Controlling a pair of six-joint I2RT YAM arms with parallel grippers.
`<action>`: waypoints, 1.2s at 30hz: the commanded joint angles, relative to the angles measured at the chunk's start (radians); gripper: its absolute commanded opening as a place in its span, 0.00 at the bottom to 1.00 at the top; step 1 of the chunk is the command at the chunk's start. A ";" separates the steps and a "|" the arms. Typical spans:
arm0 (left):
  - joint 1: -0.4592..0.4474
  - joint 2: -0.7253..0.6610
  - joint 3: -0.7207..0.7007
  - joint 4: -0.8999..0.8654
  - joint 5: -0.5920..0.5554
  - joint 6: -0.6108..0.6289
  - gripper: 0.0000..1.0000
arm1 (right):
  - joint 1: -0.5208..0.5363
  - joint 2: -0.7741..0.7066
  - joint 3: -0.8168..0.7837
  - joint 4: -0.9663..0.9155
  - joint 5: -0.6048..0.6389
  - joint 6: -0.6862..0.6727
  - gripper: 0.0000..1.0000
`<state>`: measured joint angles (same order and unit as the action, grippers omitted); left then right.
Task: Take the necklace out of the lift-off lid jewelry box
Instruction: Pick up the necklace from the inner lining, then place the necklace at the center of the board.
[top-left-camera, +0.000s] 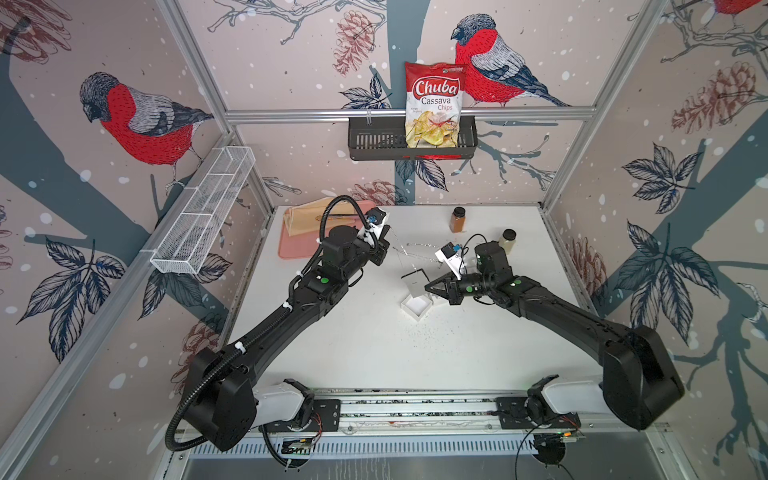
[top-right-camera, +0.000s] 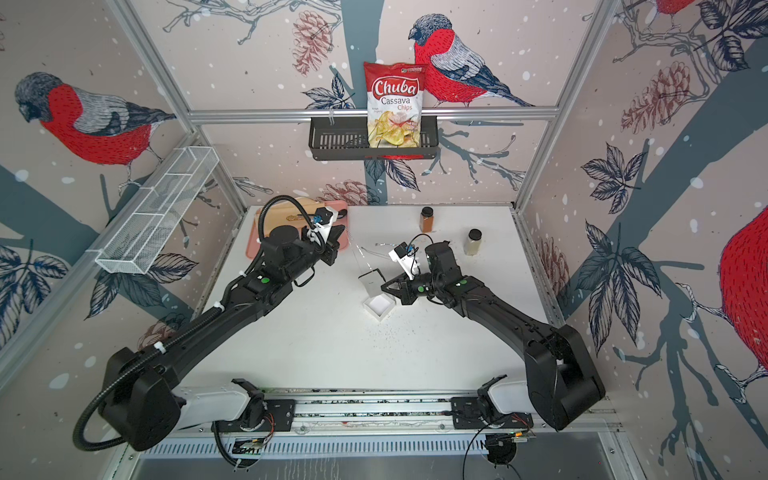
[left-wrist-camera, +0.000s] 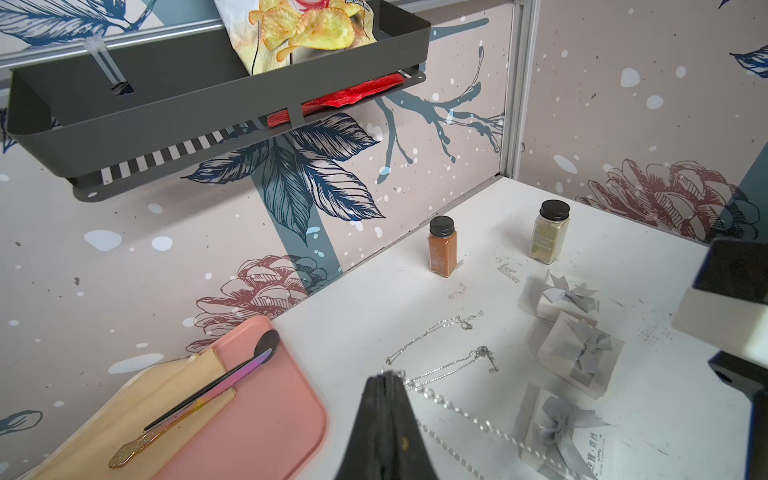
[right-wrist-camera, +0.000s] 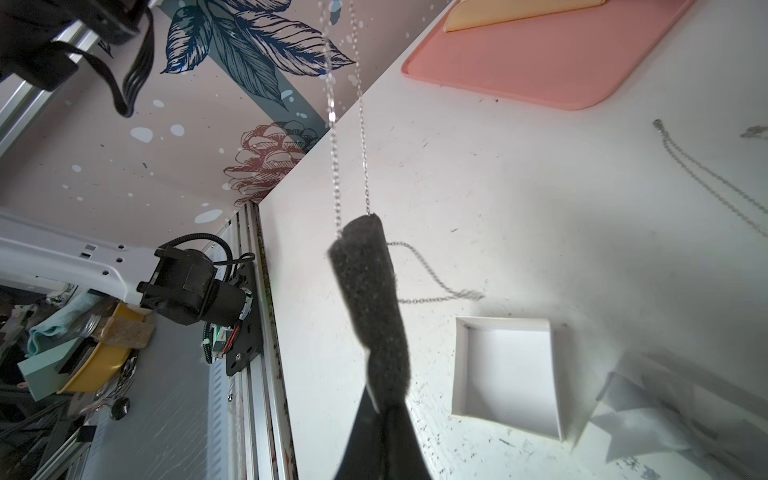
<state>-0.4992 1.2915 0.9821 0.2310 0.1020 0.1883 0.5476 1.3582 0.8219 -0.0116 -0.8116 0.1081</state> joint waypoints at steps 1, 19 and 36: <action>0.026 0.021 0.024 -0.017 0.010 0.000 0.00 | 0.013 0.007 -0.003 0.007 -0.075 -0.018 0.00; 0.125 0.115 0.167 -0.139 0.035 0.027 0.00 | 0.056 0.031 -0.025 -0.023 -0.055 -0.055 0.01; 0.128 0.256 0.159 -0.172 0.182 -0.055 0.00 | -0.079 -0.072 -0.080 0.085 0.067 0.079 0.01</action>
<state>-0.3737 1.5341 1.1488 0.0441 0.2428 0.1726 0.4839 1.2984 0.7464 0.0265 -0.7708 0.1604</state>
